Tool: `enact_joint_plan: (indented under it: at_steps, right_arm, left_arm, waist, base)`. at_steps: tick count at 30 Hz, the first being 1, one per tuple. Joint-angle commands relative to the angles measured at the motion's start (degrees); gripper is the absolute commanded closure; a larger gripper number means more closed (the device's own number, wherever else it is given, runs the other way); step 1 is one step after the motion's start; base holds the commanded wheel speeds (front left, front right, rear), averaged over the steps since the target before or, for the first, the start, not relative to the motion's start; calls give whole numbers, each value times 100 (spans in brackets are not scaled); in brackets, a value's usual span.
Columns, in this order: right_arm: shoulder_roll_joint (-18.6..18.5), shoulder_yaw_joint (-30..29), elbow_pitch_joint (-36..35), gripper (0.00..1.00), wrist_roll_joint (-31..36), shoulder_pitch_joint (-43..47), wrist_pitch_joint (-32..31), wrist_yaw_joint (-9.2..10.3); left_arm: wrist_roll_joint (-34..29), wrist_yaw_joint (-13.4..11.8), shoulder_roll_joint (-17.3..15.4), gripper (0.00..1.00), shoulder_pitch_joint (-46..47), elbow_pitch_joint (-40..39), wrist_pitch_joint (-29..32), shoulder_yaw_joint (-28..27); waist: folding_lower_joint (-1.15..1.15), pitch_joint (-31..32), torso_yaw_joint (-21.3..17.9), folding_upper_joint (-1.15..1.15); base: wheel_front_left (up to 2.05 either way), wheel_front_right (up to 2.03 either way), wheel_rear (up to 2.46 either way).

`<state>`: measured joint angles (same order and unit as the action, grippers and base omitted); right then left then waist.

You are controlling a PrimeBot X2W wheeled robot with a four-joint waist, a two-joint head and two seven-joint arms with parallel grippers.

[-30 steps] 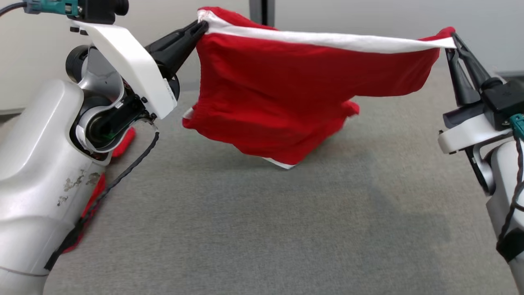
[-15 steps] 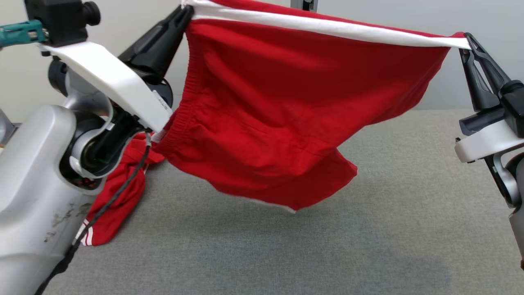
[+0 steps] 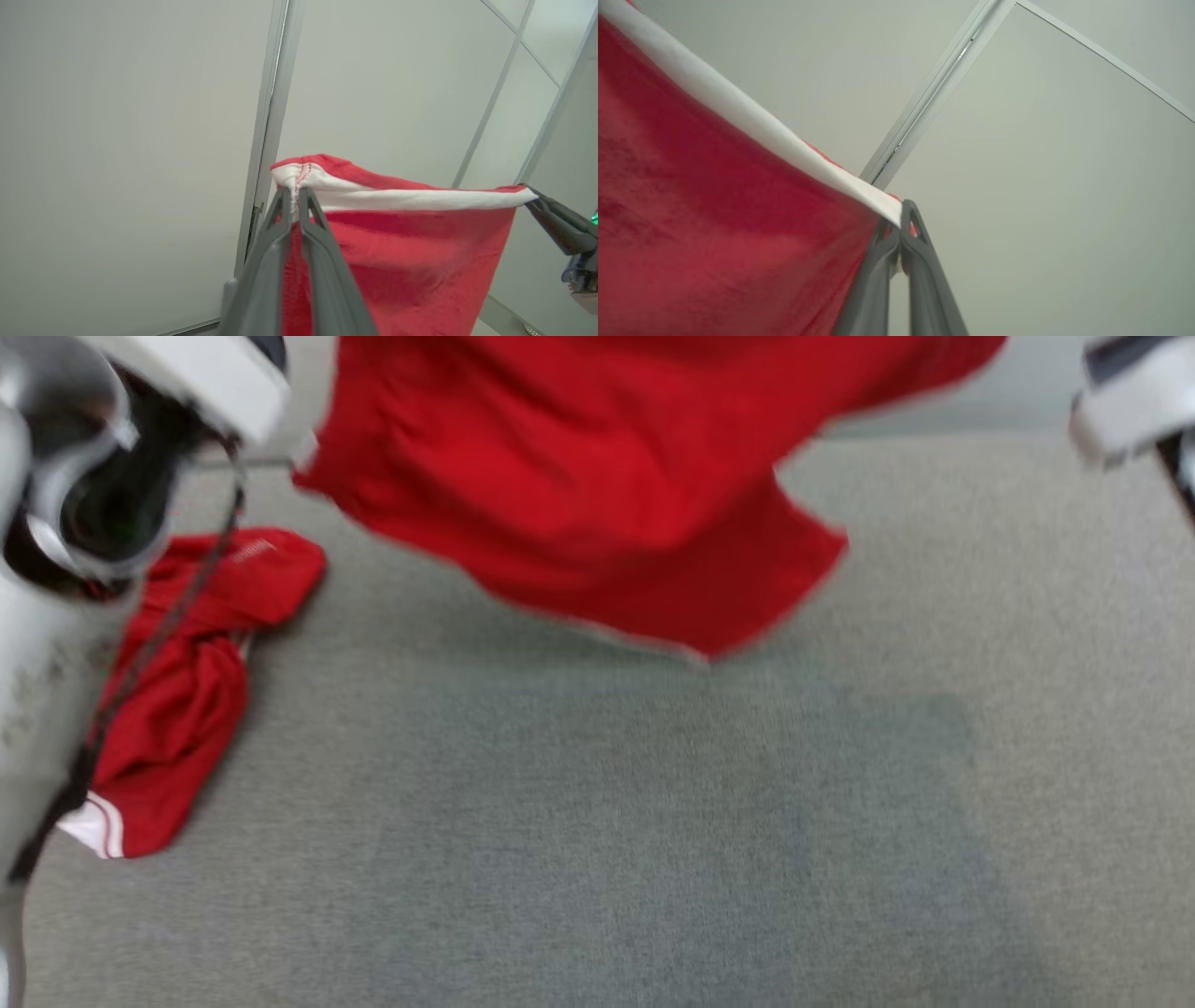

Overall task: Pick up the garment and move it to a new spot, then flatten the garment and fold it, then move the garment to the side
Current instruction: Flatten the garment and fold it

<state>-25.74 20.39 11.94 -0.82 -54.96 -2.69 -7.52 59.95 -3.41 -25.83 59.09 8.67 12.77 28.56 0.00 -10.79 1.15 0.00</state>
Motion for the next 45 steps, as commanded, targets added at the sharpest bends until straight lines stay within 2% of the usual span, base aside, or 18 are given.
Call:
enact_joint_plan:
  at_steps: [1,4,7,9,10,11,14,21,27,34,45]
  right_arm:
    - [65,110,259,100,43,-591,65,6]
    - [224,169,847,100,239,-1579,268,6]
    - [504,-173,1495,100,552,-2317,631,7]
    - [599,-290,1697,100,708,-2486,763,8]
    - [808,-513,2011,100,985,-2787,1027,9]
    - [808,-513,2011,100,985,-2787,1027,9]
    - [1110,-773,2394,100,1339,-2942,1369,9]
    - [1570,-888,3146,100,1819,-2359,1735,9]
    - [1536,-678,3813,100,1925,-1496,1797,9]
    - [1344,-431,3774,100,1575,-379,1798,8]
    - [898,557,3974,100,752,890,1797,9]
  left_arm:
    - [14,83,123,100,413,272,-99,-118]
    - [-171,236,214,100,1145,839,-297,-197]
    - [-346,443,328,100,1788,1409,-674,-283]
    - [-383,507,391,100,1946,1640,-794,-300]
    - [-470,644,494,100,2254,2009,-1008,-287]
    - [-470,644,494,100,2254,2009,-1008,-287]
    - [-595,835,635,100,2527,2471,-1324,-200]
    - [-645,1077,1013,100,2194,3234,-1829,282]
    - [-507,1089,1171,100,1355,3577,-2183,849]
    - [-183,1091,968,100,180,3456,-2354,1677]
    - [190,1089,586,100,-1165,3289,-2476,2702]
  waist:
    - [0,-855,-314,0]
    - [0,-1362,-430,0]
    - [0,-1719,-534,0]
    - [0,-1793,-545,0]
    - [0,-1936,-562,0]
    - [0,-1936,-562,0]
    - [0,-2126,-564,0]
    - [0,-2313,-445,0]
    - [0,-2104,-295,0]
    - [0,-1599,-163,0]
    - [0,-594,-173,0]
  base:
    - [0,0,0]
    - [0,0,0]
    - [0,0,0]
    - [0,0,0]
    - [0,0,0]
    - [0,0,0]
    - [0,0,0]
    - [0,0,0]
    - [0,0,0]
    - [0,0,0]
    - [0,0,0]
